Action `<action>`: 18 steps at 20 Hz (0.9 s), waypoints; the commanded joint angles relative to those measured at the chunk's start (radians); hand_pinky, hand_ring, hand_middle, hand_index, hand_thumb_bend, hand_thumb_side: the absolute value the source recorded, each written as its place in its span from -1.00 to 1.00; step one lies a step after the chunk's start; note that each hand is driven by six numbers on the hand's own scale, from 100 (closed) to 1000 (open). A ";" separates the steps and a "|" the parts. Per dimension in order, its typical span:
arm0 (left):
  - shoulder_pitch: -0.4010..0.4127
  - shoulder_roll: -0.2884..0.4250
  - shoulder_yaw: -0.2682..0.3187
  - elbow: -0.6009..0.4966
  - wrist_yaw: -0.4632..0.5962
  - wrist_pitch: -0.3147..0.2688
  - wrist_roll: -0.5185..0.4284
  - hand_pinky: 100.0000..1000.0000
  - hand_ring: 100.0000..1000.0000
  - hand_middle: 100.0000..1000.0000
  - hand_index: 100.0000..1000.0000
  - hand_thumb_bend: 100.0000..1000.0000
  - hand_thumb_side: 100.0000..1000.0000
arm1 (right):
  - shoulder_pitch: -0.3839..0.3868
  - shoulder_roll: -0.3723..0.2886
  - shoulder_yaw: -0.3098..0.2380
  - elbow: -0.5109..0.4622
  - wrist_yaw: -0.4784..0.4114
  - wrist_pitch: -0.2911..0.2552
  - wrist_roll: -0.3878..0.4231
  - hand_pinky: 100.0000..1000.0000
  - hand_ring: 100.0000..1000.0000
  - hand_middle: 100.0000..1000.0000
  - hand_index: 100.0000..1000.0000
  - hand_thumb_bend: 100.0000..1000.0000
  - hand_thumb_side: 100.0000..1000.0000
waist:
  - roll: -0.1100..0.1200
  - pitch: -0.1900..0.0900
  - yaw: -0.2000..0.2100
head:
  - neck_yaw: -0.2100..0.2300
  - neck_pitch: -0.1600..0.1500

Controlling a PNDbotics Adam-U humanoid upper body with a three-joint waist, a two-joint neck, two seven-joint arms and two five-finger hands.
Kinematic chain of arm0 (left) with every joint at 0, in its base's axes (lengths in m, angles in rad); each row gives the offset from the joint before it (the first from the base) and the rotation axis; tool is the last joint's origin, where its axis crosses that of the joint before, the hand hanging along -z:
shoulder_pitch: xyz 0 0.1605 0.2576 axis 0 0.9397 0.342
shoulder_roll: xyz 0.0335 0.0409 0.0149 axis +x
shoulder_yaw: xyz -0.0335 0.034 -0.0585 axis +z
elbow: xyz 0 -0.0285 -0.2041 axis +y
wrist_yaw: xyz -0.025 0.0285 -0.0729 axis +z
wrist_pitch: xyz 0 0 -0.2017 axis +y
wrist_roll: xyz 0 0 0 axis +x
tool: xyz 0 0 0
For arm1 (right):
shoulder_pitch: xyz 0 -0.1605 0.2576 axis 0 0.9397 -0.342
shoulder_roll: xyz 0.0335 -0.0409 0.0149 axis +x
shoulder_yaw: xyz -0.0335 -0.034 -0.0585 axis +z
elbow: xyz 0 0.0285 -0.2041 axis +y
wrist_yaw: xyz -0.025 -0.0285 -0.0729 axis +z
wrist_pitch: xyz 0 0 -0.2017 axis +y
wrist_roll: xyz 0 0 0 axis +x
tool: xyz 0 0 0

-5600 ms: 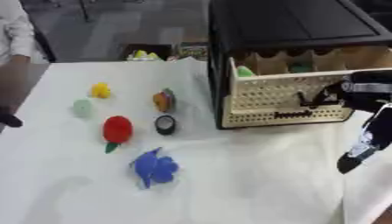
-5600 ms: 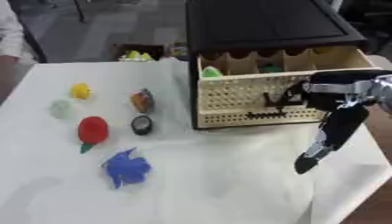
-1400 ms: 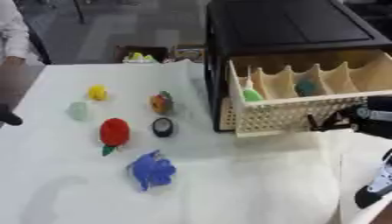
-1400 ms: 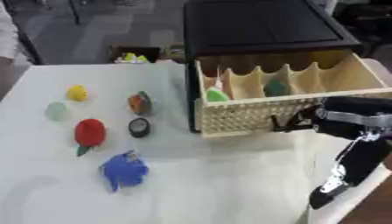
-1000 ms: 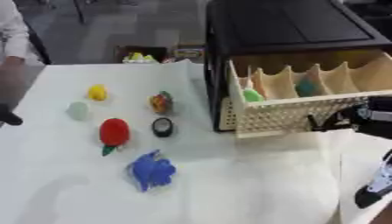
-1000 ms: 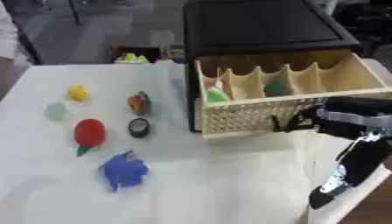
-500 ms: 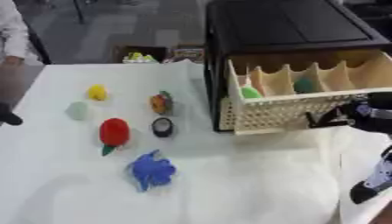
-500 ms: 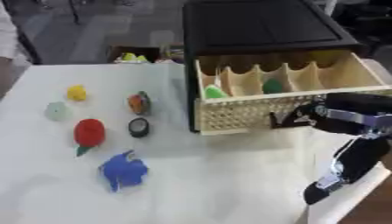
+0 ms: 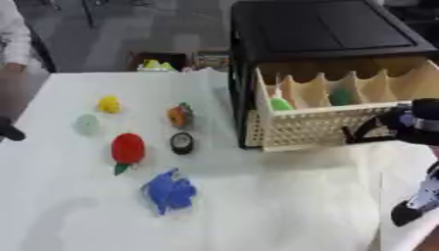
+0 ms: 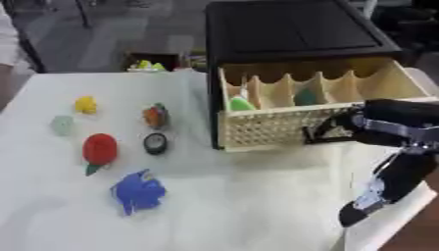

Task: Pick up objects from table and place into drawer.

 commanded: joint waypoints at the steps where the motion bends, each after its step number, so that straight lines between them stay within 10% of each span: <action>1: -0.010 0.022 0.010 -0.018 -0.003 0.003 0.001 -0.04 0.16 0.22 0.64 -1.00 0.75 | -0.014 -0.037 -0.010 -0.008 -0.015 -0.009 0.009 -1.00 -1.00 -1.00 0.66 1.00 -0.01 | -0.004 -0.016 0.000 | 0.000 -0.012; 18: -0.008 0.025 0.011 -0.018 -0.003 0.006 0.005 -0.04 0.16 0.22 0.63 -1.00 0.75 | -0.041 -0.029 -0.066 -0.008 -0.014 -0.062 -0.086 -1.00 -1.00 -1.00 0.65 1.00 0.37 | -0.008 -0.023 -0.008 | 0.003 -0.010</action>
